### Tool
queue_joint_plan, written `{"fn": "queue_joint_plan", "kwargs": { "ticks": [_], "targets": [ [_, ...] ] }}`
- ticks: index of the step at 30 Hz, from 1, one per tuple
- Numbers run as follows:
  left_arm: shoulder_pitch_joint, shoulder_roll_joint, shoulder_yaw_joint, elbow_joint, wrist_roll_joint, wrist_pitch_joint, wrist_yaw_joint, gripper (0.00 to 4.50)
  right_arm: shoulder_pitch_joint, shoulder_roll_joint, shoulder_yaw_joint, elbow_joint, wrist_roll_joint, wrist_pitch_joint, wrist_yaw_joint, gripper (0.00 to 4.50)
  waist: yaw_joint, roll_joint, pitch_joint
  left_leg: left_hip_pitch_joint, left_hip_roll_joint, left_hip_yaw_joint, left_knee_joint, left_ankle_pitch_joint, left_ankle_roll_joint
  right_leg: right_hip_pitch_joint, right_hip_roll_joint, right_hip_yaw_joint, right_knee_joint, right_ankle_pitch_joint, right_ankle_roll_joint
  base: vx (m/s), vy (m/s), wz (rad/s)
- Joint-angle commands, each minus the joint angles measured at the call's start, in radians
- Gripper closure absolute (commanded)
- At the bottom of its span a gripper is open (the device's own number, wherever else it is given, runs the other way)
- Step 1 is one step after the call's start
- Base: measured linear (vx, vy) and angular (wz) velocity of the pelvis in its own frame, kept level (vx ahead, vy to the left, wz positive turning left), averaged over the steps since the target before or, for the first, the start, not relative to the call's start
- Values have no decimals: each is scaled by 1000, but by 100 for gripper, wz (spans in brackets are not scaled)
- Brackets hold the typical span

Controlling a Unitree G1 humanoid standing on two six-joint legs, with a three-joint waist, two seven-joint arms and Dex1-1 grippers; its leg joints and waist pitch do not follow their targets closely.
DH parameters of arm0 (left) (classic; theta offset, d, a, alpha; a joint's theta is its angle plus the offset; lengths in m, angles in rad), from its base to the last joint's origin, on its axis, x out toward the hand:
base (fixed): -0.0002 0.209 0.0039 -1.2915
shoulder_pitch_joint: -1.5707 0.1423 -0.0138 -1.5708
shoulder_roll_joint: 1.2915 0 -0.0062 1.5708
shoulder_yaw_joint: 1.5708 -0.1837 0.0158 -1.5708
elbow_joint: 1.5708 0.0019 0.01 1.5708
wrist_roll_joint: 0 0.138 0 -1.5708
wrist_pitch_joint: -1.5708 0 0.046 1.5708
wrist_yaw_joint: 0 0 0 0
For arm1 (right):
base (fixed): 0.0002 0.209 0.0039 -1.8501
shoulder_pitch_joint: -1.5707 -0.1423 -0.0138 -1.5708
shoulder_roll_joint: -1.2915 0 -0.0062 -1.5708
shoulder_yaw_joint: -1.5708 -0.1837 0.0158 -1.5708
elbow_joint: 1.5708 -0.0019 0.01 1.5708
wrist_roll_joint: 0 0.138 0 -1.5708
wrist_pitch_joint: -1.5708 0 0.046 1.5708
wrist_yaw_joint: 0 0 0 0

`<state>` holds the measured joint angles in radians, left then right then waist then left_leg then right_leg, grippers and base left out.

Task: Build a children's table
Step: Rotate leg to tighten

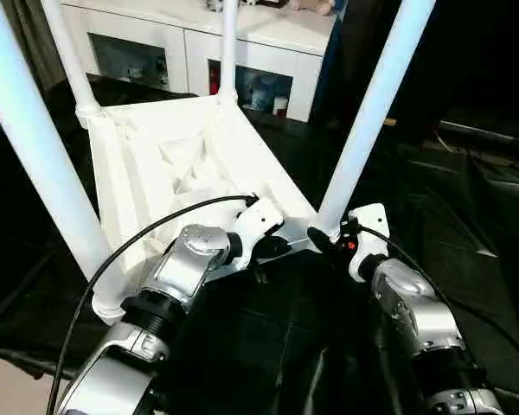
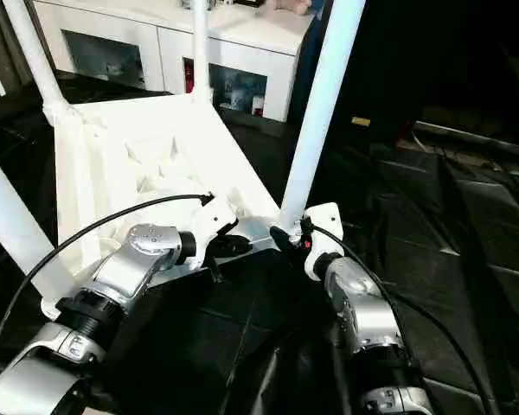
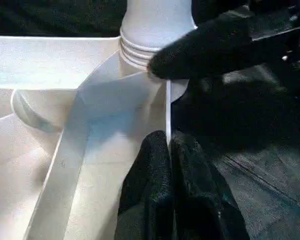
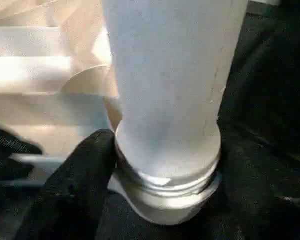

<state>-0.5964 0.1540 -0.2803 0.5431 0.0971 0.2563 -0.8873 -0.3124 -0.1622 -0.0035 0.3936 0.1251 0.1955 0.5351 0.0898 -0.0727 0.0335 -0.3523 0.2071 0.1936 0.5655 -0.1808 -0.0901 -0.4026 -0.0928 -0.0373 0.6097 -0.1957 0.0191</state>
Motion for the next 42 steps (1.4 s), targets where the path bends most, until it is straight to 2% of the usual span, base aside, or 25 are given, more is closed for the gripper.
{"fn": "queue_joint_plan", "kwargs": {
  "ticks": [1, 2, 3, 6, 8, 10, 12, 16, 17, 20, 25, 35, 36, 42],
  "targets": [
    [41, -16, -32, -6, -71, -43, -87, 450, -16, -22, 81, -71, 52, -2, 167, 71, 1, -13, -45, -4, 19, -5, -57, -186, 63, 43, -37, 29, -75, -176, -168, 0, 0, 0],
    [41, -16, -32, -6, -71, -43, -87, 450, -16, -22, 81, -71, 52, -2, 167, 71, 1, -11, -45, -4, 19, -6, -58, -187, 64, 43, -38, 29, -75, -177, -171, 0, 0, 0],
    [54, 9, -29, -24, -84, -42, -124, 450, -16, -64, 87, -71, 51, 2, 220, 64, 0, -16, -44, -4, 19, -4, -58, -193, 66, 42, -38, 28, -77, -190, -173, 0, 0, 0],
    [80, 64, -22, -65, -118, -45, -215, 450, -12, -144, 98, -76, 57, 14, 329, 45, 0, -13, -42, -5, 21, -5, -59, -203, 67, 41, -38, 29, -78, -219, -170, 0, 0, 0],
    [101, 115, -10, -101, -144, -27, -287, 450, -12, -199, 105, -72, 58, 11, 409, 45, 2, -19, -42, -3, 22, -5, -58, -209, 69, 41, -40, 29, -78, -236, -172, 0, 0, 0],
    [115, 150, -1, -124, -161, -9, -332, 450, -11, -232, 117, -71, 56, 6, 462, 45, 3, -15, -42, 1, 24, -4, -59, -207, 68, 36, -39, 30, -77, -232, -179, 0, 0, 0],
    [125, 175, 7, -136, -168, 0, -360, 450, -6, -256, 133, -74, 49, 4, 505, 45, 3, -16, -41, 0, 24, -4, -60, -204, 66, 37, -39, 29, -74, -225, -185, 0, 0, 0],
    [136, 207, 20, -145, -174, 6, -380, 450, -6, -281, 163, -62, 34, -13, 551, 45, 2, -19, -41, -2, 24, -5, -58, -203, 61, 38, -42, 29, -74, -232, -183, 0, 0, 0],
    [138, 211, 23, -147, -177, 5, -376, 450, -10, -278, 163, -57, 38, -16, 548, 45, -1, -22, -41, -5, 23, -5, -58, -199, 62, 40, -40, 29, -74, -232, -181, 0, 0, 0],
    [145, 219, 24, -159, -183, 9, -380, 450, -19, -268, 158, -49, 48, -16, 549, 45, -2, -24, -41, -3, 23, -4, -57, -189, 62, 38, -41, 30, -73, -236, -178, 0, 0, 0],
    [148, 217, 26, -172, -190, 19, -386, 450, -30, -247, 145, -45, 77, -7, 560, 45, -2, -21, -43, -1, 23, -3, -55, -175, 68, 38, -39, 30, -68, -196, -194, 0, 0, 0],
    [149, 216, 16, -182, -195, 31, -388, 450, -6, -243, 155, -60, 90, 2, 574, 135, -1, -19, -45, 0, 22, -2, -53, -153, 73, 42, -37, 29, -64, -155, -209, 0, 0, 0],
    [150, 215, 15, -184, -195, 33, -388, 450, -1, -243, 155, -62, 91, 3, 574, 160, 0, -19, -45, 0, 22, -2, -52, -152, 73, 43, -38, 29, -63, -152, -211, 0, 0, 0],
    [155, 209, 10, -188, -192, 36, -381, 450, 8, -241, 157, -58, 93, 3, 566, 180, 0, -21, -46, 0, 22, -1, -51, -148, 77, 43, -37, 29, -62, -143, -215, 0, 0, 0]
  ]
}}
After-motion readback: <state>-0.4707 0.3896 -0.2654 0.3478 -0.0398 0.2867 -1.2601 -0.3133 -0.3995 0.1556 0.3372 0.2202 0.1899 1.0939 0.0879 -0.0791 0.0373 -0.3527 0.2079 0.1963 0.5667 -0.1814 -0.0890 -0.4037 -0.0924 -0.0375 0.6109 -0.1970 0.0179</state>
